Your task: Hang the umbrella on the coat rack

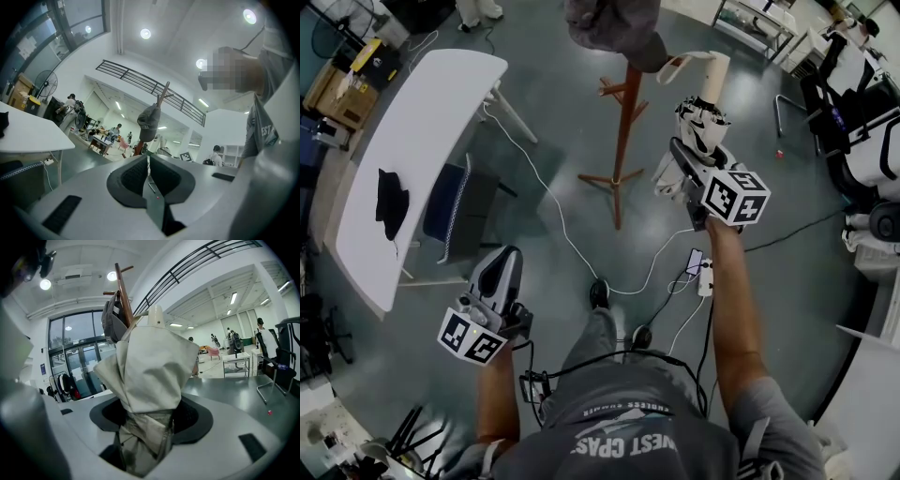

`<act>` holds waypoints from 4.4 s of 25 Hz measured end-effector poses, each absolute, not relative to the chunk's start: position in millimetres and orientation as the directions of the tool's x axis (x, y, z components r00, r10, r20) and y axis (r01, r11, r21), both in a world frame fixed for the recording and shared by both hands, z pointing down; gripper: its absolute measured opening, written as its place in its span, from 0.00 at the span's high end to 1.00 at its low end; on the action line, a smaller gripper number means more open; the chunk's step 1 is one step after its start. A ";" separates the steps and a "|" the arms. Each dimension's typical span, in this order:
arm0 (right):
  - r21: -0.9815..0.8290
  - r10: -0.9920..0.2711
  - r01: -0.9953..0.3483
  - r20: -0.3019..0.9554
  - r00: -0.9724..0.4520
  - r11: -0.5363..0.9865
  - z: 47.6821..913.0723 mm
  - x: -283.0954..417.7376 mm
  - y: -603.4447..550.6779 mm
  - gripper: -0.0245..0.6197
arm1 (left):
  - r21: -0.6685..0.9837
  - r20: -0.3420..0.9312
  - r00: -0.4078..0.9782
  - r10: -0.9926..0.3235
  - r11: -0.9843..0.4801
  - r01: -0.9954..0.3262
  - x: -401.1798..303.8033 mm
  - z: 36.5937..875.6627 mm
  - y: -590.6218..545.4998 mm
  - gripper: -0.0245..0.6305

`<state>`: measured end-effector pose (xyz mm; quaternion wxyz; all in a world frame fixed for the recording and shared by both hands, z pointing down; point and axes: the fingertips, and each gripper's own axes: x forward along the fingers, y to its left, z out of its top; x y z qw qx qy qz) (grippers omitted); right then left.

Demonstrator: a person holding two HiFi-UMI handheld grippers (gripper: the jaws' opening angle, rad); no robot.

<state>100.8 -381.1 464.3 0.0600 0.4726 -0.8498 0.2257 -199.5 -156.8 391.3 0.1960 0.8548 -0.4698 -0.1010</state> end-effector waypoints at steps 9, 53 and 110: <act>-0.334 -0.779 -0.840 0.336 -0.529 0.427 476.6 109.4 -386.4 0.51 | 0.433 0.021 0.534 -0.846 -0.473 -0.767 -201.9 393.7 -160.2 0.92; -0.280 -0.758 -0.871 0.431 -0.489 0.403 528.1 118.5 -340.4 0.51 | 0.437 0.011 0.561 -0.828 -0.500 -0.747 -185.6 392.7 -163.7 0.92; -0.081 -0.797 -0.889 0.413 -0.441 0.450 474.0 115.5 -375.1 0.51 | 0.458 -0.003 0.556 -0.831 -0.495 -0.738 -191.7 396.7 -169.9 0.92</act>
